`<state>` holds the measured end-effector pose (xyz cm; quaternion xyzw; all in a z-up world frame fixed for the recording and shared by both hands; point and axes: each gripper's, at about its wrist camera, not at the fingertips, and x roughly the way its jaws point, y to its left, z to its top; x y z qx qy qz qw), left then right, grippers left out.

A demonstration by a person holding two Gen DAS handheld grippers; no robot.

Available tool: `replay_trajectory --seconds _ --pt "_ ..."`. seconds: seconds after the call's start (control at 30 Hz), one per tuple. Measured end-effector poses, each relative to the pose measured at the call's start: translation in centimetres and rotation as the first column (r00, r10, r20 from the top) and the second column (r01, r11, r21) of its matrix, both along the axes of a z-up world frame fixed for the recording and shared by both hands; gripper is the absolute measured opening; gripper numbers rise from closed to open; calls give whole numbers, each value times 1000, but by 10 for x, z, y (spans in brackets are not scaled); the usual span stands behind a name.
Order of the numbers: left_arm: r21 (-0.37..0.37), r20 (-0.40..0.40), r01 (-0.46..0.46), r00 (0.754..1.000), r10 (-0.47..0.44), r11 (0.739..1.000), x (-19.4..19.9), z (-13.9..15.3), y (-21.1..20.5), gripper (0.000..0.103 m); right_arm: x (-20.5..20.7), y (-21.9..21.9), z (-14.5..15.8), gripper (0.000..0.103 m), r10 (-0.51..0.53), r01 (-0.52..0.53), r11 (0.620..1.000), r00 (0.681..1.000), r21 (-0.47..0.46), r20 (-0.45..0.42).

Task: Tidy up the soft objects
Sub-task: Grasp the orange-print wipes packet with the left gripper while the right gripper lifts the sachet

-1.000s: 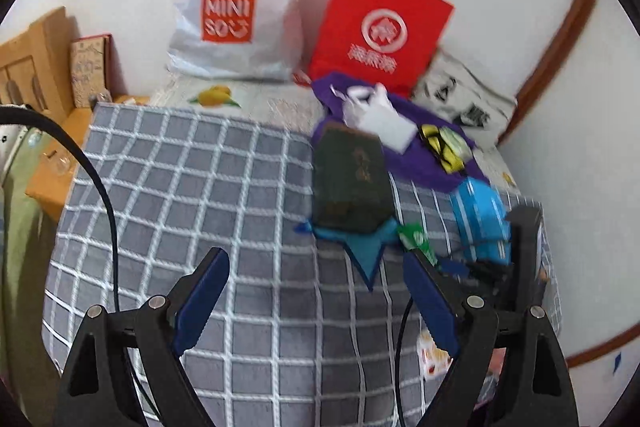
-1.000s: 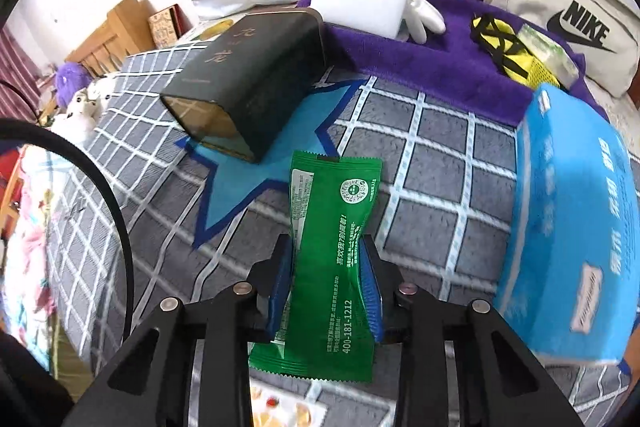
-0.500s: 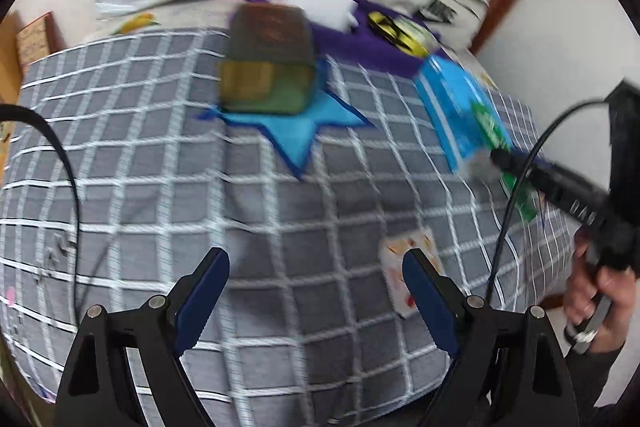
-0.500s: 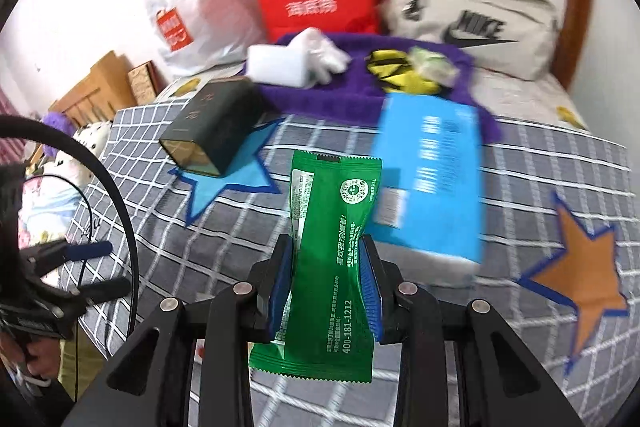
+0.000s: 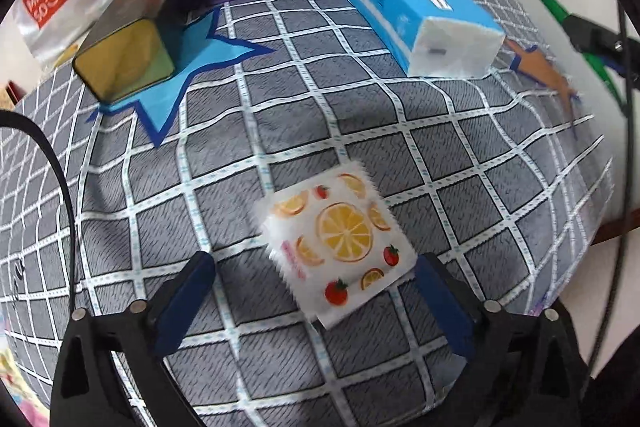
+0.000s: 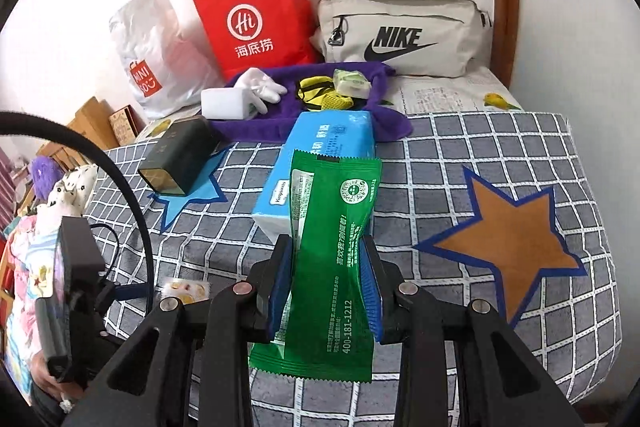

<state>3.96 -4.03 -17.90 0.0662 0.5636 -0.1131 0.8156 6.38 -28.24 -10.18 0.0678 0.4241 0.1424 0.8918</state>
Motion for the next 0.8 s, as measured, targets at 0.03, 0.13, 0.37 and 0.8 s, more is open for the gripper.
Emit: replay_trajectory --seconds 0.03,0.13,0.37,0.8 --pt "17 11 2 1000 -2 1000 0 -2 -5 102 -1 -2 -1 33 -1 1 1000 1000 4 1" --pt "12 38 0 999 -1 1000 0 -2 -14 102 -1 -6 -5 33 -4 4 1000 1000 6 -4" --pt "10 111 18 994 -19 1000 -7 7 -11 61 -5 -6 -10 33 12 -12 1000 1000 19 -5" --pt "-59 117 0 993 7 998 1 27 18 35 -4 24 -4 33 88 -89 996 996 17 10"
